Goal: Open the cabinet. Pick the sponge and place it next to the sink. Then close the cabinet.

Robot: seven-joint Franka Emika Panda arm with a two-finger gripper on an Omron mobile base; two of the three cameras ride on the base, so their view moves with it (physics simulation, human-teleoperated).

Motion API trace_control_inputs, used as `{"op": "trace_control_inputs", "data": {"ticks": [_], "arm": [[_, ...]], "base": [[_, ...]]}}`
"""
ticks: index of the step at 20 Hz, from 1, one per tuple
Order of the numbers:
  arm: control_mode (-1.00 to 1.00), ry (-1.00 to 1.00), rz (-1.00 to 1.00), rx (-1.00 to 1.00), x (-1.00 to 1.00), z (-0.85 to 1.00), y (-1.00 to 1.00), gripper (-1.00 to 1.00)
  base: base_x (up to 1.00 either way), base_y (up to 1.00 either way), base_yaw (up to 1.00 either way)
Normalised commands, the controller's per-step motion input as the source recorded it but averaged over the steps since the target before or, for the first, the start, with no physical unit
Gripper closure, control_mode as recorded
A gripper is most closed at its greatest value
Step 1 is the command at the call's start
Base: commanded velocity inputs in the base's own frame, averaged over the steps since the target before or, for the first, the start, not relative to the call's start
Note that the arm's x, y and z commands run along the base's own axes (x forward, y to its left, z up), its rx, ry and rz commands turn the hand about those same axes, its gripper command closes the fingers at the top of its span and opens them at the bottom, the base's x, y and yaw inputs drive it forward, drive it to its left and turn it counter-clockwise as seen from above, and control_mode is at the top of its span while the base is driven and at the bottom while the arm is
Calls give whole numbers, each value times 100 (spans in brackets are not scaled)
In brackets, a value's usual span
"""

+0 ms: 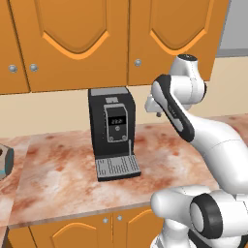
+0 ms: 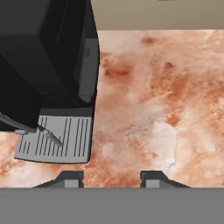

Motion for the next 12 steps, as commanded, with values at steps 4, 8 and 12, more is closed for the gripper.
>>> {"op": "trace_control_inputs", "data": {"ticks": [4, 8, 12], "arm": [[-100, 0, 0, 0, 0, -5, 0, -100], [-100, -12, 1, 0, -27, 0, 3, -100], [-100, -23, 6, 4, -66, 0, 8, -100]], "base": [[0, 0, 0], [0, 0, 0], [0, 0, 0]]}}
